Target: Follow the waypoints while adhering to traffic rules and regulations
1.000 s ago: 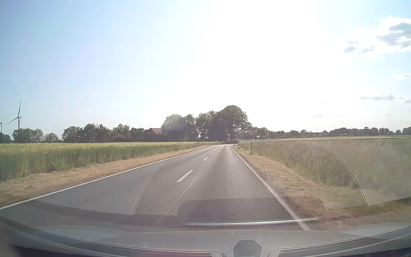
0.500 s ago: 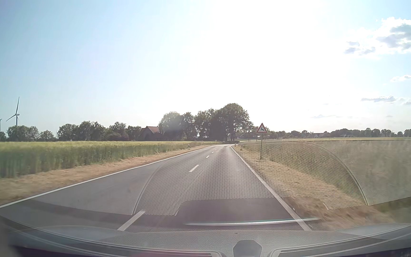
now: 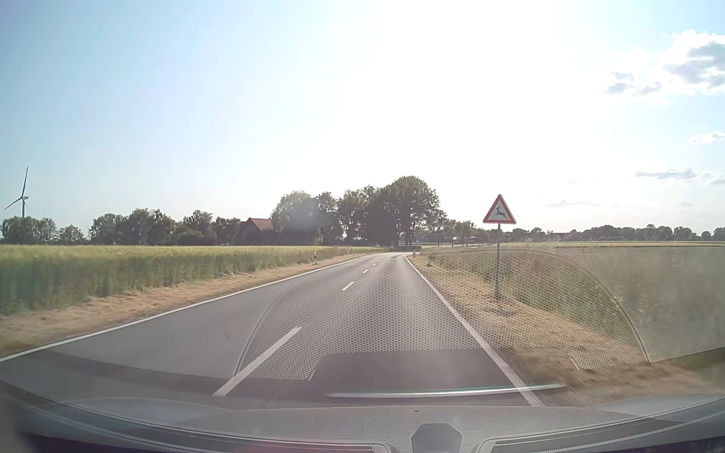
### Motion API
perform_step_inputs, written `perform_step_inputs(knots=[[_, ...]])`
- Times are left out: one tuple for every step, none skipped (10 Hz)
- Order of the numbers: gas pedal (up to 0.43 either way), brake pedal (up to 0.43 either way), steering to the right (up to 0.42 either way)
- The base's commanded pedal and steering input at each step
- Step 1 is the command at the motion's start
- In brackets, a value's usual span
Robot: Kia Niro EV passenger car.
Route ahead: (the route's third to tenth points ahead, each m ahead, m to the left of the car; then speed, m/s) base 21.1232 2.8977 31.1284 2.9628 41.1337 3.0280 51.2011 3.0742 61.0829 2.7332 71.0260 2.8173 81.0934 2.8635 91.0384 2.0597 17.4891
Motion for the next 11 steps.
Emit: perform_step_inputs(knots=[[0.311, 0.006, 0.001], [0.311, 0.006, -0.001], [0.311, 0.006, -0.002], [0.311, 0.006, -0.002], [0.311, 0.006, -0.001], [0.299, 0.006, -0.001], [0.287, 0.006, 0.000], [0.287, 0.006, 0.000], [0.287, 0.006, 0.000], [0.280, 0.006, 0.000], [0.268, 0.006, 0.000]])
